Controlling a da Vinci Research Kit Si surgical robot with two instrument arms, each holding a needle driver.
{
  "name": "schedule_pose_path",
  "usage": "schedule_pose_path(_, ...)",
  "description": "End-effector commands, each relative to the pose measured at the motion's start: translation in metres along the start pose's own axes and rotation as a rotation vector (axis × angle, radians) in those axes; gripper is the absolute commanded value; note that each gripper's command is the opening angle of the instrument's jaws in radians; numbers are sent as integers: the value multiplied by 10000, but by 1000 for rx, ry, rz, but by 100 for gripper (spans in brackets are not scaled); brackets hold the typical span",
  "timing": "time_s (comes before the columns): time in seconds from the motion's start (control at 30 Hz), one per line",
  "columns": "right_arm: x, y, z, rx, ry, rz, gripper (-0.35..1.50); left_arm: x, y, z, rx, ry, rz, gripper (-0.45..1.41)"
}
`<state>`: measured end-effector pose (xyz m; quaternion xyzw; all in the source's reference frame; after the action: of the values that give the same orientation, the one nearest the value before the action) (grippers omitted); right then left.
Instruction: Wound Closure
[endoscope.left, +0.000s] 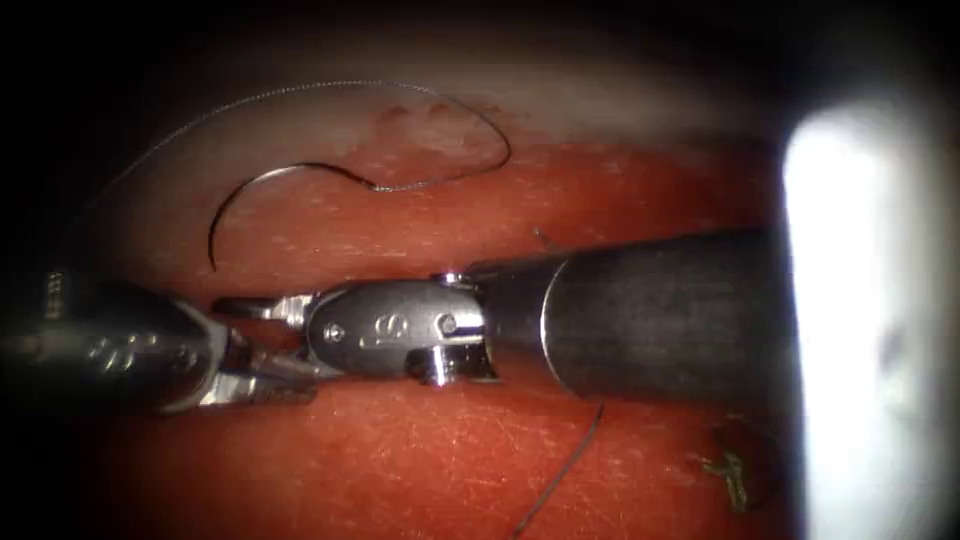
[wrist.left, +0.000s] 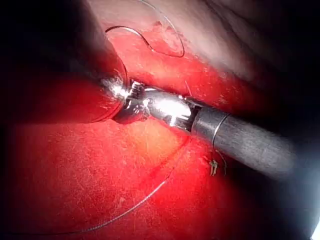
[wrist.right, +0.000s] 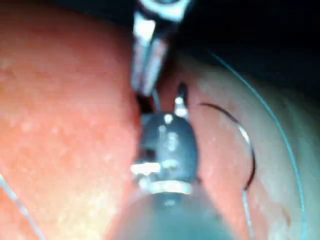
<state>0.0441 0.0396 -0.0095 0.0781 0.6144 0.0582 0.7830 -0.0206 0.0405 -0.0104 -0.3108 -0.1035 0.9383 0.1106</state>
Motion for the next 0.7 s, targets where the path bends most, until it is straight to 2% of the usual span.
schedule_pose_path(0.03, -3, -3, 8, 4, 1, 0, 91, -1, 4, 9, -3, 1, 0, -35)
schedule_pose_path(0.07, -3, -4, 8, 10, 4, -1, 59, -1, 4, 9, -3, 1, 0, -35)
schedule_pose_path(0.1, -5, -5, 8, 42, 19, -4, -27, -1, 4, 9, -3, 1, 0, -35)
schedule_pose_path(0.13, -7, -7, 9, 59, 24, -9, -35, -1, 4, 8, -3, 1, 0, -35)
schedule_pose_path(0.27, -13, -8, 9, 58, -5, -13, -35, 0, 4, 6, -5, 1, -1, -35)
schedule_pose_path(0.47, -12, -1, -3, 57, -25, -3, -35, -2, 6, 2, -8, 3, 7, -35)
schedule_pose_path(0.5, -7, 3, -13, 29, -35, 8, 56, -3, 7, -2, -12, 4, 8, -35)
schedule_pose_path(0.57, -1, 7, -26, -25, -30, 45, 111, -6, 8, -9, -18, 6, 11, -35)
schedule_pose_path(0.6, 5, 11, -39, -62, -27, 72, 127, -11, 8, -14, -20, 7, 16, -35)
schedule_pose_path(0.7, 18, 21, -74, -103, -12, 96, 130, -26, 6, -22, -9, 6, 27, -35)
